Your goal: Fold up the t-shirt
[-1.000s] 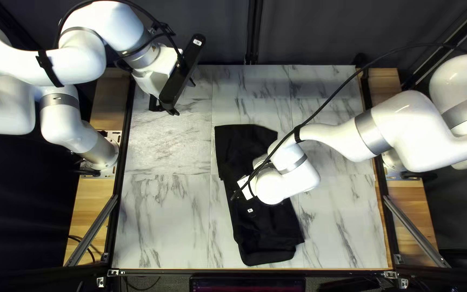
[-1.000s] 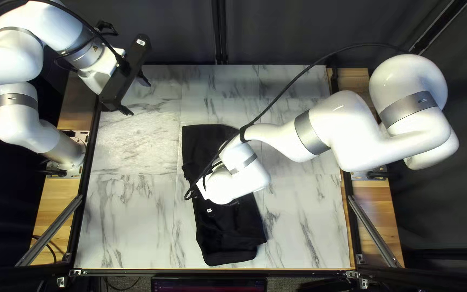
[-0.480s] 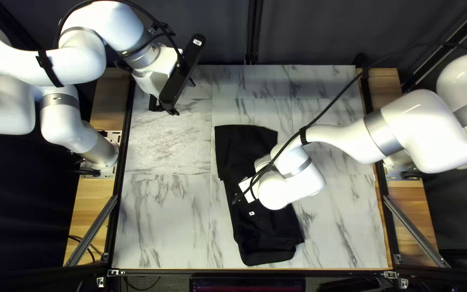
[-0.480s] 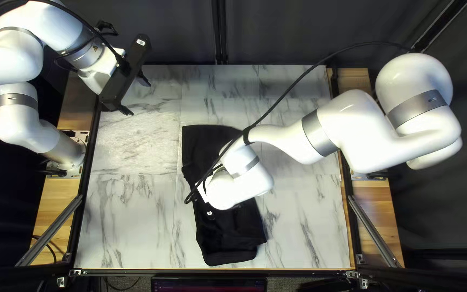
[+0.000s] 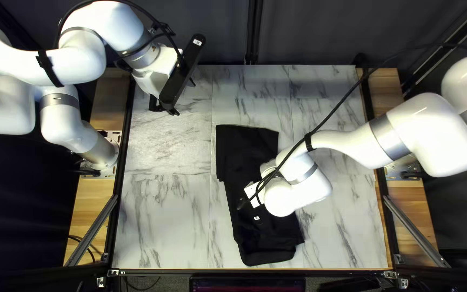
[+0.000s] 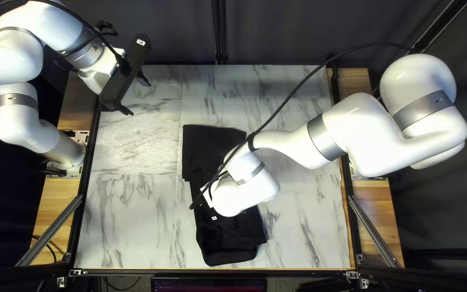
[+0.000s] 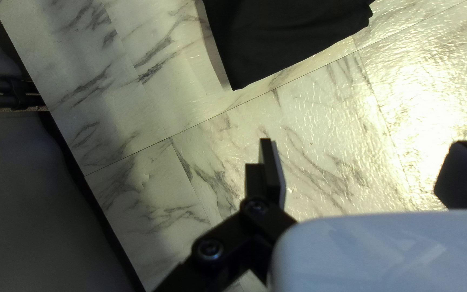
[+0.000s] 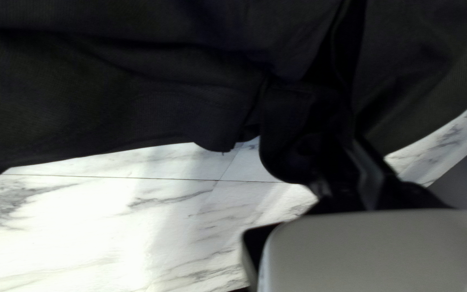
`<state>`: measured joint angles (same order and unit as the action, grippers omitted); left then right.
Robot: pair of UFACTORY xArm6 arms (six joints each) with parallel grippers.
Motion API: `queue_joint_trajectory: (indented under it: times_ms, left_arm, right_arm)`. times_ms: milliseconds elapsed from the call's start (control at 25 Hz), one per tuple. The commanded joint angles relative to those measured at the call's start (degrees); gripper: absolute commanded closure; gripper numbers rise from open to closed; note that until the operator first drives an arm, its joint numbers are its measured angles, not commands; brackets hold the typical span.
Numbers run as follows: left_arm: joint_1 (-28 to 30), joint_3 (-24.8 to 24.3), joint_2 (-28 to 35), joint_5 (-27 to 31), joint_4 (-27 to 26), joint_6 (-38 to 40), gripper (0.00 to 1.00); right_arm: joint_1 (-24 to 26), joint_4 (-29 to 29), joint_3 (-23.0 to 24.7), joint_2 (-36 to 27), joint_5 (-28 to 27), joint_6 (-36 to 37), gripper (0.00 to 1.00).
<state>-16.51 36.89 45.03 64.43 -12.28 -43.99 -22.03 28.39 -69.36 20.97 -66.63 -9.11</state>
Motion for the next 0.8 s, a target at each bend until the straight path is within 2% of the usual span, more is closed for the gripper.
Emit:
queue_joint_trajectory:
  times_ms: [40, 360, 800]
  left_arm:
    - [0.0, 0.0, 0.0, 0.0, 0.0, 0.0, 0.0]
    - [0.0, 0.0, 0.0, 0.0, 0.0, 0.0, 0.0]
    - [0.0, 0.0, 0.0, 0.0, 0.0, 0.0, 0.0]
  right_arm:
    - [1.2, 1.4, -0.3, 0.0, 0.0, 1.1, 0.0]
    - [3.9, 2.8, 1.7, 1.9, 4.6, 1.8, 0.0]
    - [3.1, 1.5, 0.1, 3.6, 4.6, 1.8, 0.0]
